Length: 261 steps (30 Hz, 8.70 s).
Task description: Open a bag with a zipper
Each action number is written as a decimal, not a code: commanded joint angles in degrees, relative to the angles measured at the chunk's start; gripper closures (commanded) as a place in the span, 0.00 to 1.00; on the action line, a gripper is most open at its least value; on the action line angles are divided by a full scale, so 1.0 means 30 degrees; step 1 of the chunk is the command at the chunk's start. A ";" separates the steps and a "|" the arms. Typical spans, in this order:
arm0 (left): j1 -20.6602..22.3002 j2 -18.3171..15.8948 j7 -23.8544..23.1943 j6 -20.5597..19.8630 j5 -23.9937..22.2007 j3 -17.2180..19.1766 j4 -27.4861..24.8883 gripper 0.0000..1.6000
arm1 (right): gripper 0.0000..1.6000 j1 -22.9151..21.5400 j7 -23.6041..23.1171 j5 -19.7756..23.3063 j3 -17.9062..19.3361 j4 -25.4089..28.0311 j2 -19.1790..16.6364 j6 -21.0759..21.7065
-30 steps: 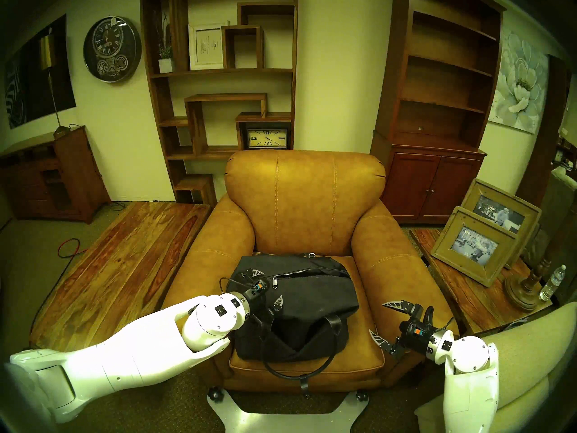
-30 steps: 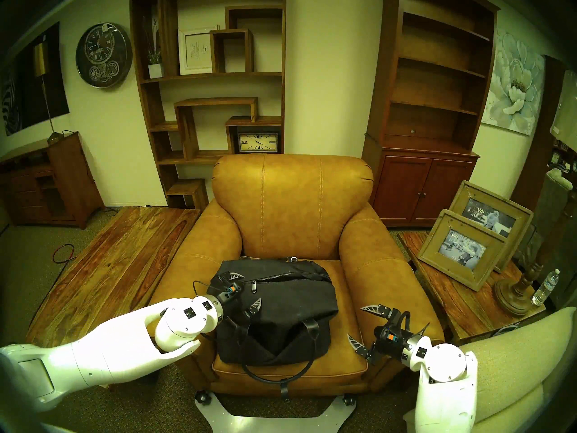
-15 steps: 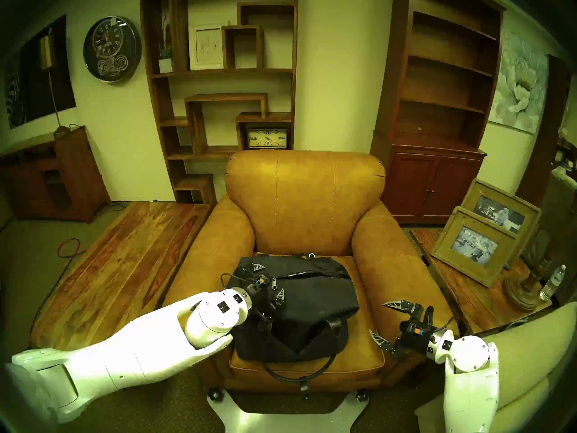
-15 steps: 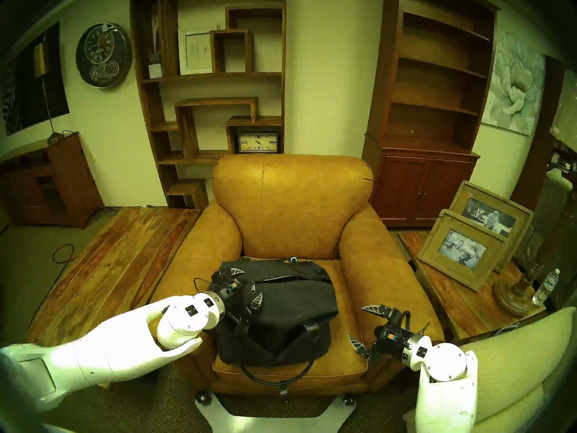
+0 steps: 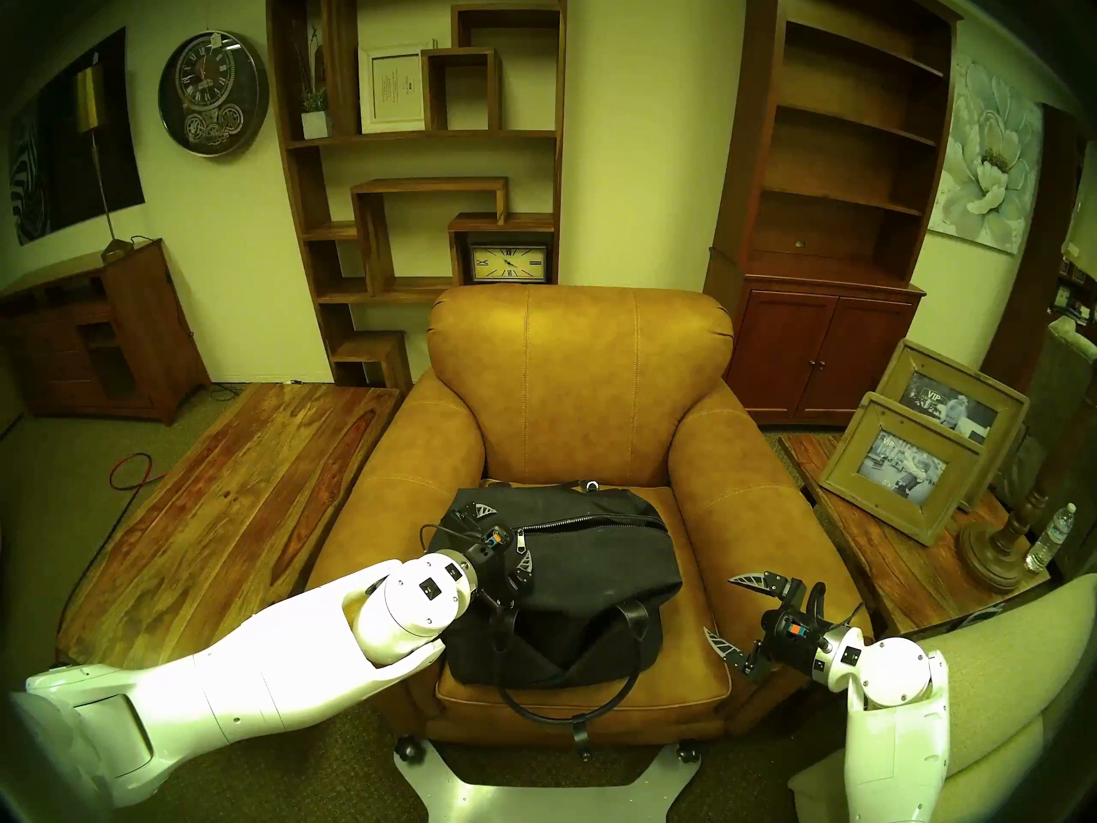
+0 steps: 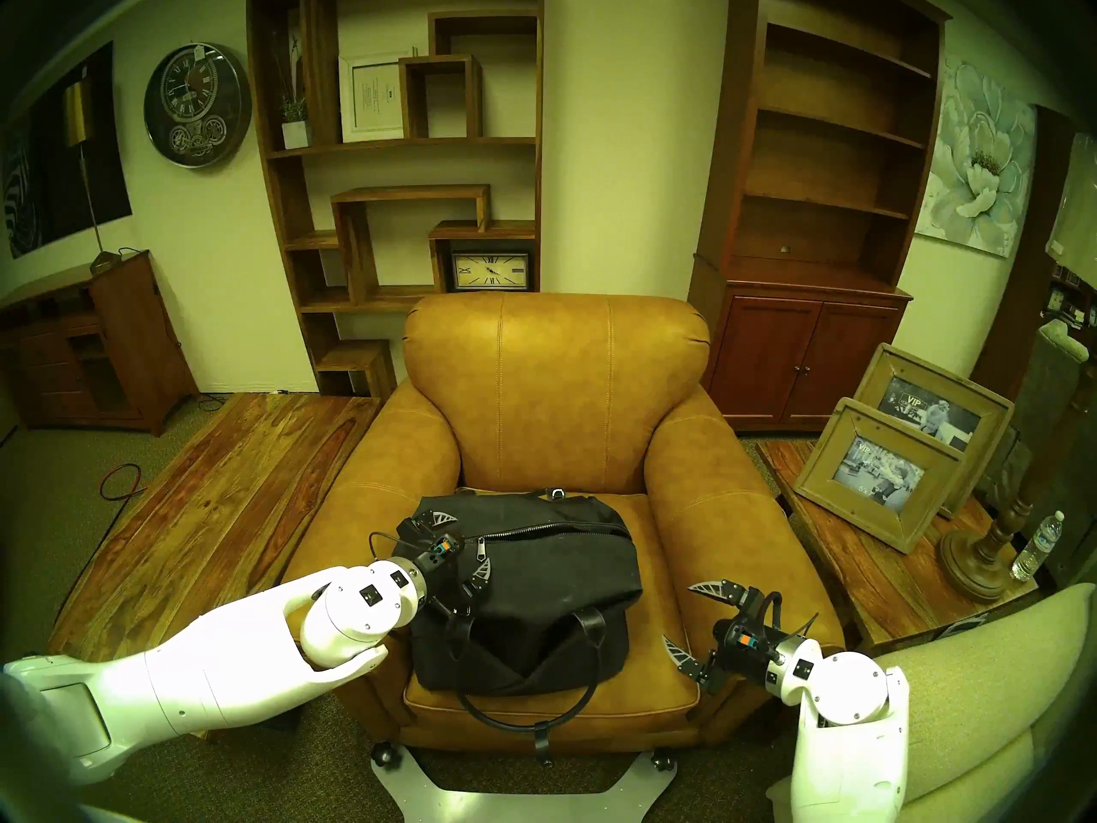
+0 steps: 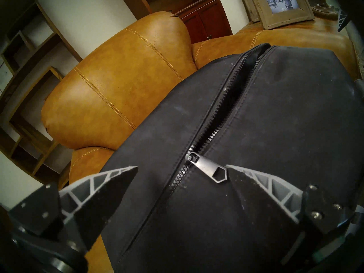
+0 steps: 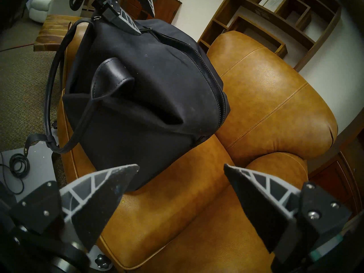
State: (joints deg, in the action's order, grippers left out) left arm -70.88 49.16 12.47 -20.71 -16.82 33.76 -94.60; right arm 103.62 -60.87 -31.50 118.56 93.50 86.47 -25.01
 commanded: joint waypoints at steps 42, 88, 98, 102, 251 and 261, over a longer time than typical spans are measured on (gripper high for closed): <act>0.0871 0.0028 -0.1949 0.0821 0.1122 -0.0559 0.0950 0.49 | 0.00 -0.0585 0.0031 0.0168 -0.0086 -0.0262 -0.0151 0.0097; 0.2385 -0.2203 -0.6106 -0.3176 -0.1139 0.0812 -0.0832 1.00 | 0.00 -0.0952 0.0013 -0.0044 -0.0380 -0.1196 -0.0536 -0.0042; 0.4067 -0.2631 -0.8464 -0.5904 -0.1585 0.1102 -0.0307 1.00 | 0.00 -0.0969 -0.0012 0.0043 -0.0661 -0.1658 -0.0574 -0.0253; 0.4405 -0.2710 -0.8941 -0.6197 -0.1737 0.1309 -0.0208 1.00 | 0.00 -0.0926 0.0026 0.0066 -0.0684 -0.1858 -0.0580 -0.0363; 0.2488 -0.8627 -1.8220 -0.0639 -0.5996 -0.0522 0.0270 0.00 | 0.00 -0.0609 -0.1362 0.2735 -0.2389 -0.1591 0.1130 -0.2835; 0.0733 -0.9607 -1.7753 0.2310 -0.9122 0.0050 -0.0032 0.00 | 0.00 0.0285 -0.2057 0.3096 -0.2251 -0.0154 0.1389 -0.2018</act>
State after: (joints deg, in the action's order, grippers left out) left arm -64.54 23.51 -41.84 -19.77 -37.60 31.97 -93.45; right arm 102.57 -66.12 -23.81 111.68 88.87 89.50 -32.75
